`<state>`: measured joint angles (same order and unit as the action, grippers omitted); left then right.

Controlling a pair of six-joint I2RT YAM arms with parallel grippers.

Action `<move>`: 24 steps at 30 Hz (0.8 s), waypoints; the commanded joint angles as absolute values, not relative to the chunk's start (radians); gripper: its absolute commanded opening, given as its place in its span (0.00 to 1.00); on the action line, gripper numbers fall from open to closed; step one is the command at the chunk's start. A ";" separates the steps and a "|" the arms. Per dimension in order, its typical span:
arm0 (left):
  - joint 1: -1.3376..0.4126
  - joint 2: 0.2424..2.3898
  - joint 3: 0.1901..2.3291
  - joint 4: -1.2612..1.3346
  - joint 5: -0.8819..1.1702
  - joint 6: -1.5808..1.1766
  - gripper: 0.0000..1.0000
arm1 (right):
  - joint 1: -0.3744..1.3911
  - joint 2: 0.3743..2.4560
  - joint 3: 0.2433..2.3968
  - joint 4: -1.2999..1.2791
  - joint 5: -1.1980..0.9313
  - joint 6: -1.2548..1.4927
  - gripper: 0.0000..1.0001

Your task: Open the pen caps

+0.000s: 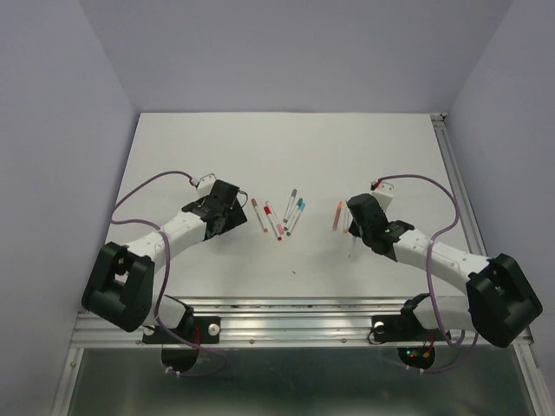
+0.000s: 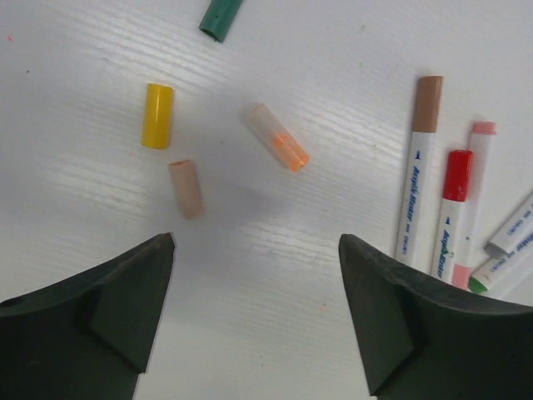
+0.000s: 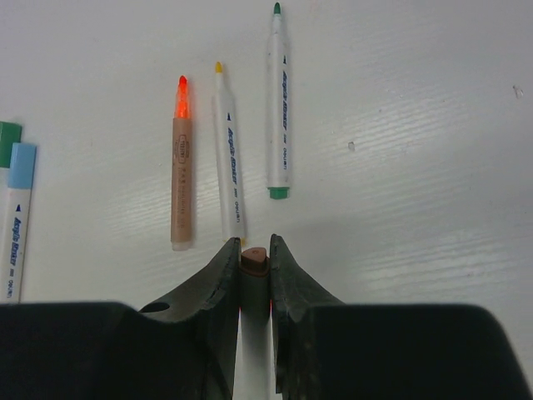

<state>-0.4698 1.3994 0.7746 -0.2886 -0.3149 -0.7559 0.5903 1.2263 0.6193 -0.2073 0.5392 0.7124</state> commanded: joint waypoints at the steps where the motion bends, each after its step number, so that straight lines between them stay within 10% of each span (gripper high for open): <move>1: -0.474 1.292 0.752 -0.247 -0.247 -0.719 0.99 | 0.584 1.302 0.715 -0.126 0.551 0.638 0.01; 24: -0.543 1.256 0.758 -0.189 -0.132 -0.723 0.99 | 0.489 1.588 0.891 -0.091 0.571 0.523 0.09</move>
<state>-0.5278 1.2392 0.7593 -0.2176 -0.1413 -0.7296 0.5045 1.5631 0.8192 -0.1417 0.5465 0.5568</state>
